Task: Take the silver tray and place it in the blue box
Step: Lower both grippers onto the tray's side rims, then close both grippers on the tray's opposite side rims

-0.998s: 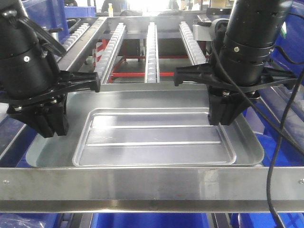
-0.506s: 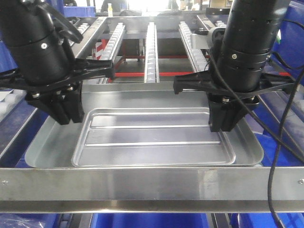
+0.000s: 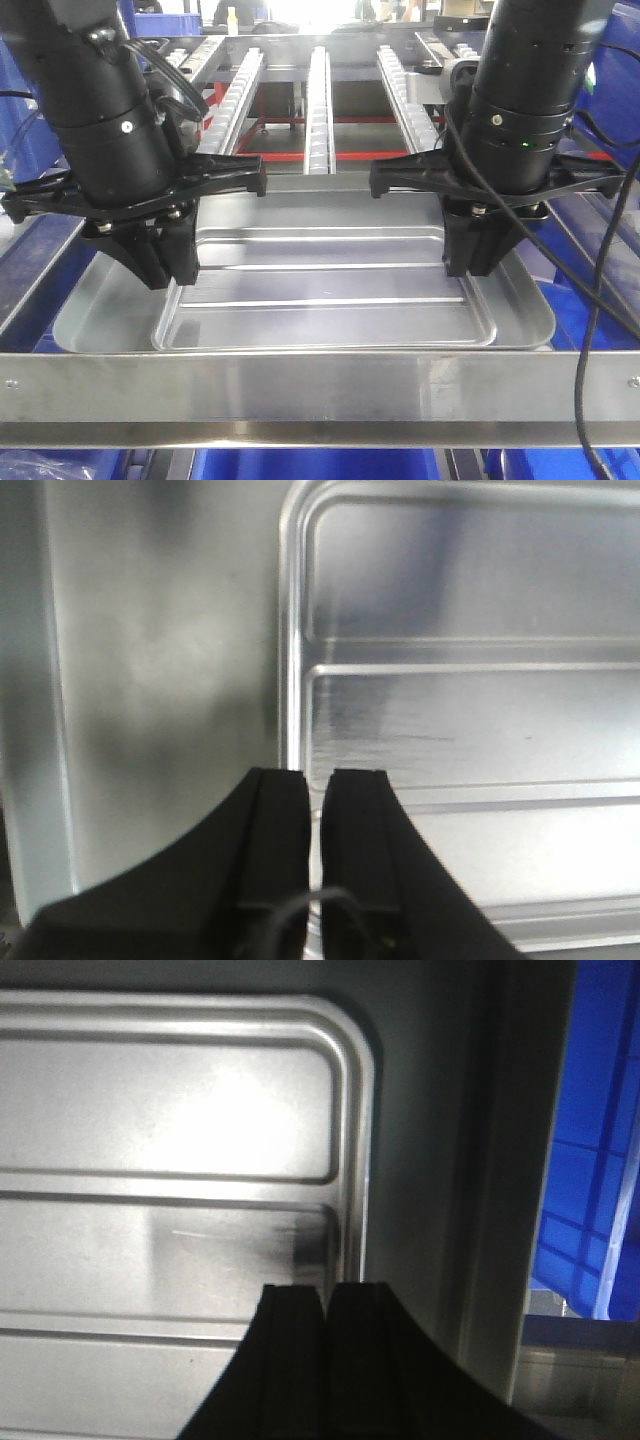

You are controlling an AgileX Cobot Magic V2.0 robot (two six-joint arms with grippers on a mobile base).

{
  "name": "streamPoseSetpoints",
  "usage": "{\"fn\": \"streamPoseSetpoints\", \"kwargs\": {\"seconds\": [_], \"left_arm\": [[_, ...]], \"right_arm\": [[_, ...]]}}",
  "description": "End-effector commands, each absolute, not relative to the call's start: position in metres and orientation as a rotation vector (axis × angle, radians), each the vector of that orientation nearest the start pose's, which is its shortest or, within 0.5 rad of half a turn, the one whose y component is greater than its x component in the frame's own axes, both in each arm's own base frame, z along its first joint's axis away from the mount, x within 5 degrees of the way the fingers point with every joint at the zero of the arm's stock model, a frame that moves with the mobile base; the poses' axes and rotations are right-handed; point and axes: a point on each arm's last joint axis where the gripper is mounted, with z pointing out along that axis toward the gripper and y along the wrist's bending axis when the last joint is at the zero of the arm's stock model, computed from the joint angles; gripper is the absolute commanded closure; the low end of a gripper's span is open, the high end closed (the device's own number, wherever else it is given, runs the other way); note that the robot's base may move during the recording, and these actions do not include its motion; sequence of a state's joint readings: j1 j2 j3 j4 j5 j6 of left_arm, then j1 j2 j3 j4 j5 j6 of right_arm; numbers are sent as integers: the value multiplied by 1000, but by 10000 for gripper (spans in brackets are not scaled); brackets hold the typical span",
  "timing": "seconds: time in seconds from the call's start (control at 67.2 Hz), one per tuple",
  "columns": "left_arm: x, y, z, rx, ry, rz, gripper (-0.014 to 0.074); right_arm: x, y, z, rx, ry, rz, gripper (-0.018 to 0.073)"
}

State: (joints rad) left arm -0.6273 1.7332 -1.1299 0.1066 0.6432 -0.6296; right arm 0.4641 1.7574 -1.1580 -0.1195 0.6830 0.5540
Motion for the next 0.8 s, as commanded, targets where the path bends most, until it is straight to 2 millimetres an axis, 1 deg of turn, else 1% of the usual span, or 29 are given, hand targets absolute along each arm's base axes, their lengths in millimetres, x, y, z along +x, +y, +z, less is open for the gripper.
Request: {"fn": "streamPoseSetpoints", "kwargs": {"seconds": [0.0,0.149,0.372,0.462,0.477,0.551,0.596,0.625,0.73,0.789], "left_arm": [[289,-205,231,121,2646,-309,582],[291,-204,232,161,2620,-277,582],[292,-204,233,168,2602,-285,581],[292,-204,233,168,2602,-285,487],[292,-204,233,165,2603,-286,451],[293,-204,232,105,2610,-300,343],[292,-203,232,57,2618,-309,309],[292,-203,232,40,2621,-311,307],[293,-204,230,31,2622,-313,338],[294,-204,229,36,2619,-311,351]], "right_arm": [[323,151,230,10,2669,193,501],[323,151,230,10,2669,193,501],[322,150,229,11,2684,182,501],[322,150,229,12,2689,178,501],[322,150,229,12,2689,178,501],[322,150,229,12,2688,179,488],[322,150,229,11,2686,180,455],[322,150,229,11,2685,181,435],[322,150,229,11,2682,183,311],[322,150,229,11,2680,185,260]]}}
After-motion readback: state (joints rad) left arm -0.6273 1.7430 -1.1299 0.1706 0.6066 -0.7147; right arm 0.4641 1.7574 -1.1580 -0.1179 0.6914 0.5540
